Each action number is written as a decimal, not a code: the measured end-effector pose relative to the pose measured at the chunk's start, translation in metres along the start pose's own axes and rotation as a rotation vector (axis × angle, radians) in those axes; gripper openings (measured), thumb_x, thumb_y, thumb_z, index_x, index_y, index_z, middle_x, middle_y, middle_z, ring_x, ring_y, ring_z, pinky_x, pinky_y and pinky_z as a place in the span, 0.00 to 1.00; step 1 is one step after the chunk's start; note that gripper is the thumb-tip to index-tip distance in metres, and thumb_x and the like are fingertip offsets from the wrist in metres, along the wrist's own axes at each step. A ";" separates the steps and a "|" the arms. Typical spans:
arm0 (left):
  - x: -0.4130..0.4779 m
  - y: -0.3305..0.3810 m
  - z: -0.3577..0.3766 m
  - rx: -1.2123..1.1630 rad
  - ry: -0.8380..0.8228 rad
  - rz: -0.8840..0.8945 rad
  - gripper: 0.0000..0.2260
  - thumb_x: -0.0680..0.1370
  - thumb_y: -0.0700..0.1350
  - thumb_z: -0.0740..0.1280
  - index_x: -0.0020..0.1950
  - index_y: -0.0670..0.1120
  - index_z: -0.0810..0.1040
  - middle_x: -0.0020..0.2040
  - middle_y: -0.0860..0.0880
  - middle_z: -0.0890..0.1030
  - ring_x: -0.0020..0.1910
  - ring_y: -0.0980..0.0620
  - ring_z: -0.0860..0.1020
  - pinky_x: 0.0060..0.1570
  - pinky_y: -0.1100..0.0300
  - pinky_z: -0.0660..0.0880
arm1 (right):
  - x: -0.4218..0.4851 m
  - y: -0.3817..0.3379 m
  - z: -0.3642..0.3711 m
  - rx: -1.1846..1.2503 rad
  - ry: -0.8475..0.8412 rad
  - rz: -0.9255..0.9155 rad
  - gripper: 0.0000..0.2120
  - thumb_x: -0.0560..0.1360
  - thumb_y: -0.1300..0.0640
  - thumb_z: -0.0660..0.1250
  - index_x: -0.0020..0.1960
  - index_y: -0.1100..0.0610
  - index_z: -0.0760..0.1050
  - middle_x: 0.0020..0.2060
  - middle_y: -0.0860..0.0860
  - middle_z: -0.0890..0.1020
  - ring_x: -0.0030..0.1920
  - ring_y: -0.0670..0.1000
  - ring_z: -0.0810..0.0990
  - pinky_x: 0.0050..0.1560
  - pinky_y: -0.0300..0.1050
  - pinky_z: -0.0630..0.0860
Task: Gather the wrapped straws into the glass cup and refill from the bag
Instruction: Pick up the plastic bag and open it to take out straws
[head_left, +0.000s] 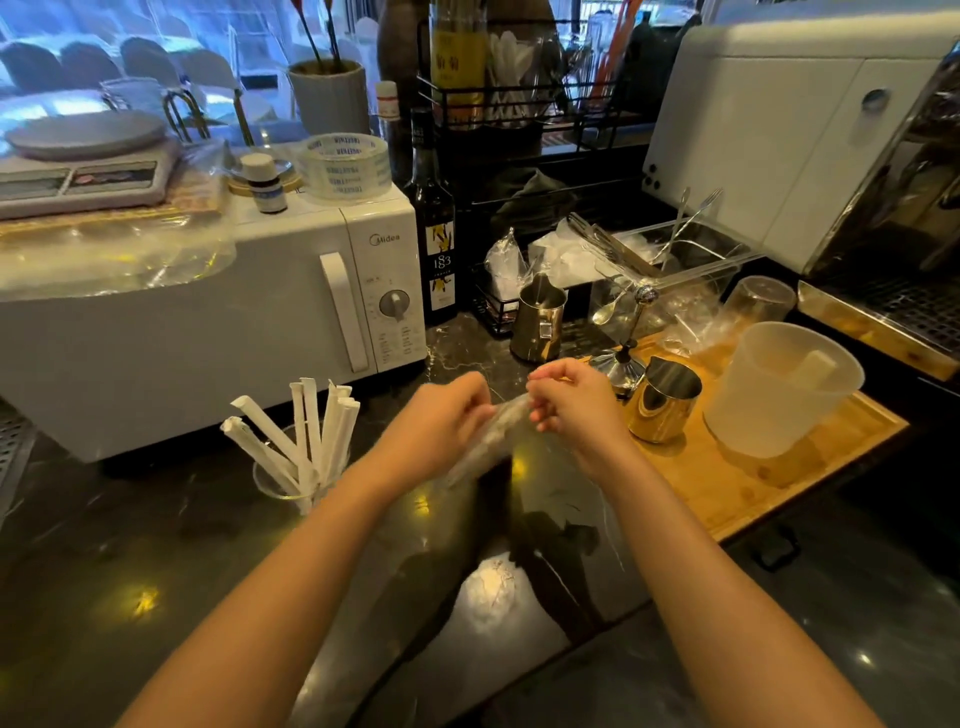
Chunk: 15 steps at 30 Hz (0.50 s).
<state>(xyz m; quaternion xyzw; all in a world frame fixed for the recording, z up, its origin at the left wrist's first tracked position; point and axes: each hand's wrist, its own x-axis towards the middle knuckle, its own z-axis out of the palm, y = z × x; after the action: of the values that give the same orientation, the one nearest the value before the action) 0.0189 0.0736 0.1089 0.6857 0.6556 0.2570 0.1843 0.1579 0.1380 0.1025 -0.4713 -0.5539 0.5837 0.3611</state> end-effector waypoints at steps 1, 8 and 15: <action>-0.003 0.004 -0.008 -0.020 0.016 0.008 0.05 0.77 0.43 0.62 0.42 0.45 0.73 0.32 0.56 0.71 0.31 0.59 0.69 0.32 0.66 0.65 | -0.002 -0.005 0.003 0.022 -0.012 -0.018 0.09 0.74 0.68 0.61 0.38 0.57 0.71 0.29 0.52 0.75 0.22 0.42 0.73 0.23 0.31 0.71; -0.027 0.020 -0.036 -0.106 0.001 -0.047 0.10 0.76 0.44 0.62 0.35 0.51 0.69 0.32 0.53 0.73 0.32 0.57 0.70 0.34 0.63 0.68 | -0.017 -0.017 0.021 0.094 -0.108 -0.056 0.10 0.74 0.69 0.61 0.38 0.57 0.71 0.27 0.53 0.74 0.19 0.42 0.73 0.21 0.32 0.71; -0.042 0.009 -0.009 -0.215 -0.076 -0.139 0.07 0.77 0.43 0.61 0.39 0.46 0.72 0.31 0.52 0.75 0.27 0.59 0.75 0.24 0.75 0.70 | -0.027 0.005 0.032 0.063 -0.085 0.066 0.08 0.73 0.67 0.62 0.44 0.55 0.67 0.30 0.53 0.75 0.25 0.46 0.73 0.23 0.33 0.70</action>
<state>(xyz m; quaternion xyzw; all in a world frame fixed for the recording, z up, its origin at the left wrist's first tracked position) 0.0205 0.0306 0.1166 0.6242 0.6627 0.2862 0.2986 0.1355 0.1023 0.0996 -0.4526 -0.5342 0.6319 0.3325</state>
